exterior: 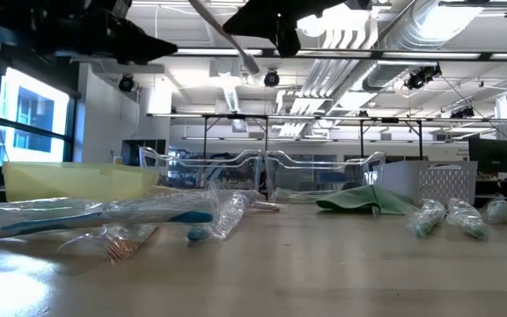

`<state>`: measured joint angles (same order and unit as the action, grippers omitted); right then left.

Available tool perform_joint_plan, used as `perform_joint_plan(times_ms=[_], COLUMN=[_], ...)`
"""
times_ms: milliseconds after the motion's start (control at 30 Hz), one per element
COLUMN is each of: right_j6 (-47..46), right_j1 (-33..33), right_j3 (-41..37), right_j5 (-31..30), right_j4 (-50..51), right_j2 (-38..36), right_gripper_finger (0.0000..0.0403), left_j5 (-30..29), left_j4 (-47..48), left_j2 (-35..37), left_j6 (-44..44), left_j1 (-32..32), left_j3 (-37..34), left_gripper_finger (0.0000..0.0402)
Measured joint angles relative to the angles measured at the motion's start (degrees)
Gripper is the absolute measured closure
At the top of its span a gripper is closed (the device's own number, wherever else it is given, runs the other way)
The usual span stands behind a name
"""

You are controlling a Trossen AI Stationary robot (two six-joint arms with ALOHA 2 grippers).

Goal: Pick & Place Toothbrushes
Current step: Put the orange toothbrush into the left transparent bin

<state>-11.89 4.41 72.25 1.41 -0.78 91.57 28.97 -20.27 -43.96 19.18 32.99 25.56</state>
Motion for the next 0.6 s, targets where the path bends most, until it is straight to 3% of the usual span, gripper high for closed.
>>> perform_joint_plan(times_ms=[367,600], right_j6=[0.3,2.0], right_j1=[-0.1,-0.1], right_j3=[0.0,0.0], right_j5=[-1.9,-3.1], right_j4=[-4.1,-4.2], right_j2=[0.0,0.0], right_gripper_finger=[0.0399,0.0399], left_j5=[1.6,1.7], left_j4=[-2.4,-7.7], left_j2=[-0.2,-0.2], left_j6=[0.3,-8.5], left_j1=[0.0,0.0], left_j3=[0.0,0.0], left_gripper_finger=[0.0393,0.0299])
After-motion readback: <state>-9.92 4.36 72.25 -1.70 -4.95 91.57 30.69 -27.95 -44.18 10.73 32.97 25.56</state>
